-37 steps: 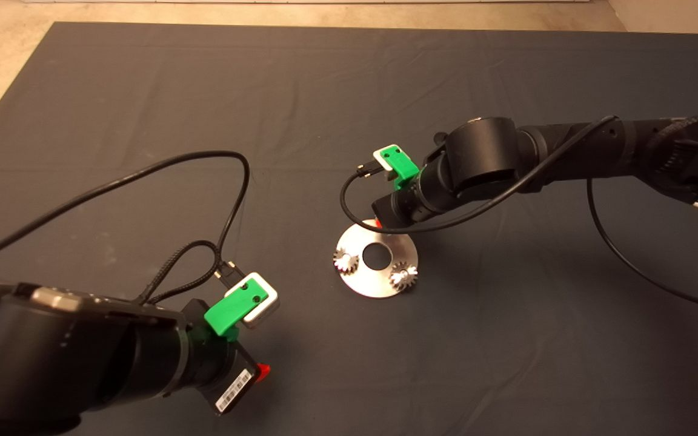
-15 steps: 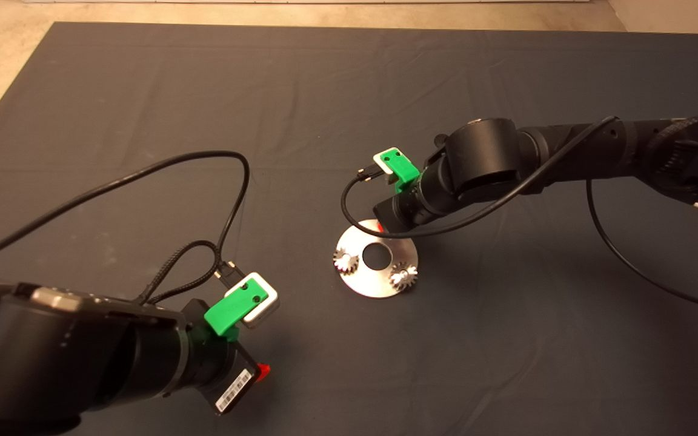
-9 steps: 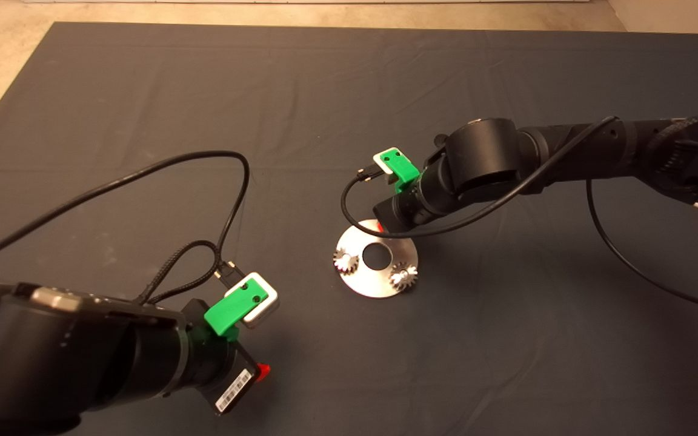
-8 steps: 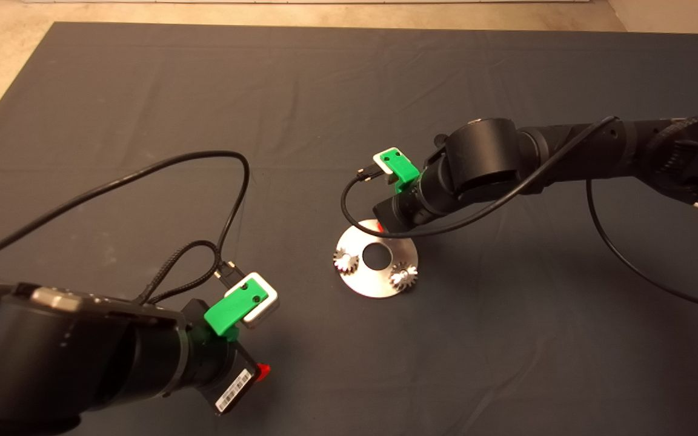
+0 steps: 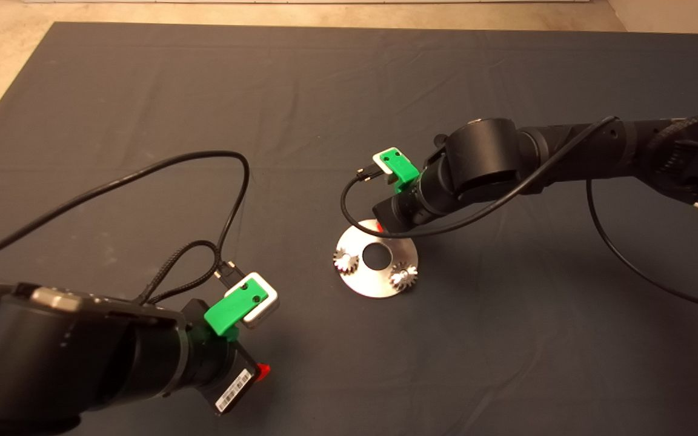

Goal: Install three planetary gears onto the carrier pins

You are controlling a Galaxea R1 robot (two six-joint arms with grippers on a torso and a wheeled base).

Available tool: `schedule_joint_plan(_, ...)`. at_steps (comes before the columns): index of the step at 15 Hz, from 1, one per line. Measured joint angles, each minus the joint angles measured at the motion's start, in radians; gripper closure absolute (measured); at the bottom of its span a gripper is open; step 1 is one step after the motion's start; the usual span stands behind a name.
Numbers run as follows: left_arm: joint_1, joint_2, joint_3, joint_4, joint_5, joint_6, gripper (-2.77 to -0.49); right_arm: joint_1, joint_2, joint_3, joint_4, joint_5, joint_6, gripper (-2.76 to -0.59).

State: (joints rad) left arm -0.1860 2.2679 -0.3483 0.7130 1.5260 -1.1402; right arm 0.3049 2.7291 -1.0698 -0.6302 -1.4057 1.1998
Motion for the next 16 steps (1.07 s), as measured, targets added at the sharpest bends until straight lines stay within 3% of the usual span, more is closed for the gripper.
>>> schedule_joint_plan(16,0.000,-0.004,0.000,0.000,0.000,0.000,-1.60,0.000,0.000,-0.001,-0.001,0.001,0.000,-0.89)
